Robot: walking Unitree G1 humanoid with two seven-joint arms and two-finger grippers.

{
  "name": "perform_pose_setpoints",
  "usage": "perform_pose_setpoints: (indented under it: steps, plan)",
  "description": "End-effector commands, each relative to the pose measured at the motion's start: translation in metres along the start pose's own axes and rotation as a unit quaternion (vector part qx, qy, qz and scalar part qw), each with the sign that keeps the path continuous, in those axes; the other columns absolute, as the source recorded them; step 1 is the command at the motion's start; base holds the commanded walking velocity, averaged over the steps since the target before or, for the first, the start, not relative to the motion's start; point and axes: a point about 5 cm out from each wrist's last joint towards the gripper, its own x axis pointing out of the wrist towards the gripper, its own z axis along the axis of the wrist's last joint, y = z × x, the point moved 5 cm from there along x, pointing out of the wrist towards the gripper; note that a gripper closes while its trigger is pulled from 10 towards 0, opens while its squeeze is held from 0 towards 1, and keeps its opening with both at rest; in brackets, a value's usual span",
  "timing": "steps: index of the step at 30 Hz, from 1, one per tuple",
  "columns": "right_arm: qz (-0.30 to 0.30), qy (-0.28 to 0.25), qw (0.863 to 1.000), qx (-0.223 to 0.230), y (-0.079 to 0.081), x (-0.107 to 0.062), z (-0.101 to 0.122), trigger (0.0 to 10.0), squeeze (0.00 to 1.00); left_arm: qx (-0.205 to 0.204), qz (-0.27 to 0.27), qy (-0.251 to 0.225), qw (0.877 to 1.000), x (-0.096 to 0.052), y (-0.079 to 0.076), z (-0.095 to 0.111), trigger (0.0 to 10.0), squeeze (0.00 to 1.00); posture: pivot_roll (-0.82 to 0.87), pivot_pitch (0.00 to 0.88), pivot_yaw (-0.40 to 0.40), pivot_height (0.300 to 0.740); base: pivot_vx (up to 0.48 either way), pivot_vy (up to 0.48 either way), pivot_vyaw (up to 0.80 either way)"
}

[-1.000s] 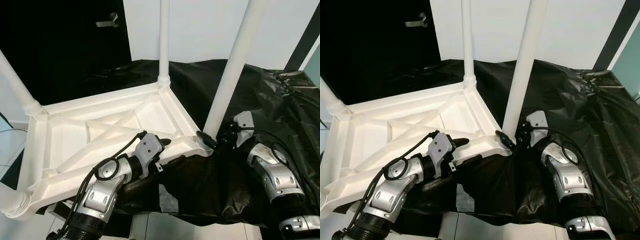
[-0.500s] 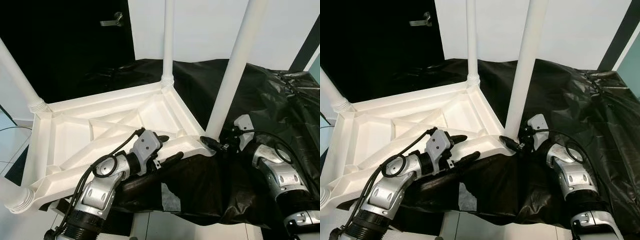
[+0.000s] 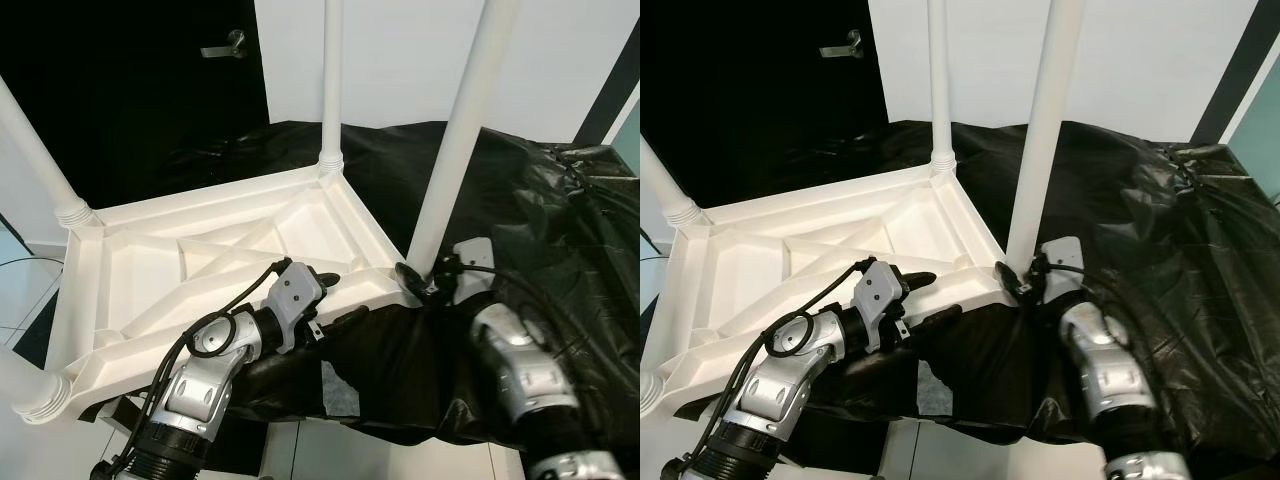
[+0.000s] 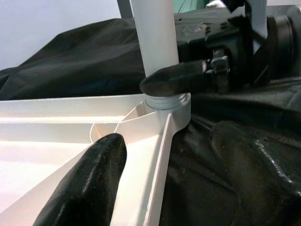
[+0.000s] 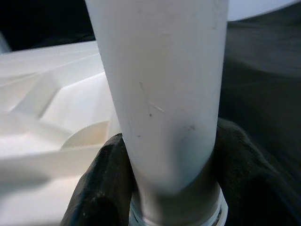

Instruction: Building children table

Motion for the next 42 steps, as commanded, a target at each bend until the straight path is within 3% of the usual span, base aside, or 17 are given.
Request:
perform_pose_setpoints:
  steps: [1, 6, 7, 17, 18, 28, 29, 30, 32, 37, 38, 42]
  plan:
    - [-0.067, 0.044, 0.997, -0.017, -0.010, -0.006, -0.020, 10.0, 0.00, -0.002, 0.020, 0.009, 1.000, -0.001, 0.002, -0.004, 10.0, 0.00, 0.07, 0.000, -0.001, 0.740, 0.000, 0.000, 0.00]
    - [-0.115, 0.050, 0.992, -0.006, -0.006, -0.010, -0.023, 10.0, 0.00, -0.002, 0.021, 0.009, 1.000, -0.001, 0.002, -0.004, 10.0, 0.00, 0.07, 0.000, -0.008, 0.740, 0.000, 0.000, 0.00]
    - [-0.118, 0.047, 0.992, 0.011, 0.007, -0.011, -0.022, 10.0, 0.00, -0.003, 0.023, 0.008, 1.000, -0.002, 0.002, -0.003, 10.0, 0.00, 0.07, 0.000, -0.008, 0.740, 0.000, 0.000, 0.00]
    - [-0.138, 0.042, 0.990, 0.006, -0.005, -0.014, -0.017, 10.0, 0.00, -0.004, 0.018, 0.006, 1.000, 0.003, -0.001, -0.002, 10.0, 0.00, 0.06, 0.000, -0.014, 0.740, 0.000, 0.000, 0.00]
    - [-0.137, 0.038, 0.990, 0.003, -0.007, -0.014, -0.015, 10.0, 1.00, -0.005, 0.018, 0.006, 1.000, 0.004, -0.002, -0.002, 10.0, 0.00, 0.06, 0.000, -0.015, 0.740, 0.000, 0.000, 0.00]
    - [-0.110, 0.005, 0.994, -0.007, -0.015, -0.016, -0.003, 10.0, 1.00, -0.005, 0.016, 0.005, 1.000, 0.004, -0.003, -0.002, 10.0, 0.00, 0.06, 0.000, -0.019, 0.740, 0.000, 0.000, 0.00]
    - [-0.067, -0.004, 0.998, -0.005, -0.017, -0.017, 0.000, 10.0, 1.00, -0.005, 0.015, 0.005, 1.000, 0.003, -0.003, -0.002, 10.0, 0.00, 0.06, 0.000, -0.017, 0.740, 0.000, 0.000, 0.00]
    - [-0.067, -0.004, 0.998, -0.005, -0.017, -0.017, 0.000, 10.0, 1.00, -0.005, 0.015, 0.005, 1.000, 0.003, -0.003, -0.002, 10.0, 0.00, 0.06, 0.000, -0.017, 0.740, 0.000, 0.000, 0.00]
    - [0.023, -0.021, 0.999, -0.014, -0.021, -0.021, 0.005, 10.0, 1.00, -0.006, 0.014, 0.006, 1.000, 0.002, -0.003, -0.002, 10.0, 0.00, 0.06, 0.000, -0.015, 0.740, 0.000, 0.000, 0.00]
    - [0.080, -0.025, 0.996, -0.017, -0.022, -0.024, 0.009, 10.0, 1.00, -0.006, 0.013, 0.006, 1.000, 0.001, -0.003, -0.002, 10.0, 0.00, 0.05, 0.000, -0.012, 0.740, 0.000, 0.000, 0.00]
    - [0.140, -0.018, 0.989, -0.035, -0.020, -0.022, 0.013, 10.0, 0.00, -0.005, 0.014, 0.005, 1.000, 0.002, -0.002, -0.002, 10.0, 0.00, 0.05, 0.000, -0.012, 0.740, 0.000, 0.000, 0.00]
    - [0.190, -0.004, 0.979, -0.069, -0.018, -0.016, 0.014, 10.0, 0.00, -0.004, 0.014, 0.003, 1.000, 0.005, -0.001, -0.001, 10.0, 0.00, 0.05, 0.000, -0.010, 0.740, 0.000, 0.000, 0.00]
